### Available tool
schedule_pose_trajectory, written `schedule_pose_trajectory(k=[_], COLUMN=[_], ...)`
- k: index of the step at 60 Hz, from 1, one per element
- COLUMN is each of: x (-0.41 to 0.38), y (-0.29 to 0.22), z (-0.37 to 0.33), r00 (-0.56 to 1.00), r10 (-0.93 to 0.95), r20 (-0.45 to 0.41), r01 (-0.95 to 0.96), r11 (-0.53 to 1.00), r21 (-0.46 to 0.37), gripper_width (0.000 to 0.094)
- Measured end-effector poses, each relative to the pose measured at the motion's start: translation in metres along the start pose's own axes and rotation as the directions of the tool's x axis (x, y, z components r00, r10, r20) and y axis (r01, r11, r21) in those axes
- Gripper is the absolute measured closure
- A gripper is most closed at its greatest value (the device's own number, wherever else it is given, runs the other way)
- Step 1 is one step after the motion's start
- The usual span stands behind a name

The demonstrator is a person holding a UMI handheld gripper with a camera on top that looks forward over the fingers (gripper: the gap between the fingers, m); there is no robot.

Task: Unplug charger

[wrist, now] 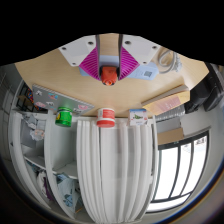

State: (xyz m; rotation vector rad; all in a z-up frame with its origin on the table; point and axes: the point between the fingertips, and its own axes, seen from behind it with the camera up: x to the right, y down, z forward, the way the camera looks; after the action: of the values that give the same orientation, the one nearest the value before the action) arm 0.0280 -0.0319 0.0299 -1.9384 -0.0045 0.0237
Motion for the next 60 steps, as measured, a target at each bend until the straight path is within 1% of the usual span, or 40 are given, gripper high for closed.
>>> schedule_pose_trajectory(k=[1, 4, 8, 14, 15, 17, 19, 21, 23, 26, 28, 31, 34, 37, 42, 49, 53, 58, 60], x=[0.0, 0.0, -0.001, -0.002, -0.002, 0.001, 0.01, 0.02, 0.025, 0.031, 0.048, 0.069, 0.087, 0.099, 0.11, 0.116, 0.117, 0.12, 0.121], y=[0.0, 0.0, 0.0, -0.006, -0.017, -0.048, -0.083, -0.109, -0.123, -0.135, -0.138, -0.134, -0.121, -0.093, -0.048, 0.005, 0.021, 0.037, 0.033], z=[0.0, 0.001, 0.001, -0.003, -0.008, -0.025, -0.042, -0.056, -0.066, -0.078, -0.087, -0.087, -0.082, -0.071, -0.054, -0.035, -0.027, -0.018, -0.016], r00=[1.0, 1.0, 1.0, 1.0, 0.999, 0.999, 1.0, 1.0, 1.0, 1.0, 1.0, 0.999, 0.997, 0.996, 0.996, 0.997, 0.997, 0.997, 0.996], r10=[-0.011, -0.025, -0.015, 0.011, 0.014, 0.018, -0.003, -0.026, -0.015, 0.016, 0.019, 0.012, 0.015, 0.034, 0.052, 0.02, 0.005, 0.001, 0.005], r20=[-0.006, -0.018, -0.013, 0.025, 0.033, 0.04, 0.016, -0.017, -0.015, 0.019, 0.002, -0.051, -0.079, -0.078, -0.071, -0.076, -0.077, -0.084, -0.088], r01=[0.011, 0.025, 0.015, -0.012, -0.015, -0.022, 0.0, 0.029, 0.019, -0.02, -0.019, 0.002, 0.005, -0.019, -0.047, -0.026, -0.015, -0.015, -0.018], r11=[1.0, 1.0, 1.0, 1.0, 0.999, 0.993, 0.978, 0.965, 0.96, 0.958, 0.957, 0.96, 0.969, 0.981, 0.997, 0.997, 0.991, 0.985, 0.988], r21=[0.005, 0.019, 0.025, 0.019, 0.038, 0.119, 0.209, 0.26, 0.278, 0.287, 0.291, 0.279, 0.246, 0.191, 0.062, -0.079, -0.129, -0.17, -0.152], gripper_width=[0.0713, 0.075, 0.0782, 0.0784, 0.0784, 0.0784, 0.0785, 0.0785, 0.0786, 0.0786, 0.0786, 0.0786, 0.0787, 0.0787, 0.0785, 0.0784, 0.0779, 0.0741, 0.0725])
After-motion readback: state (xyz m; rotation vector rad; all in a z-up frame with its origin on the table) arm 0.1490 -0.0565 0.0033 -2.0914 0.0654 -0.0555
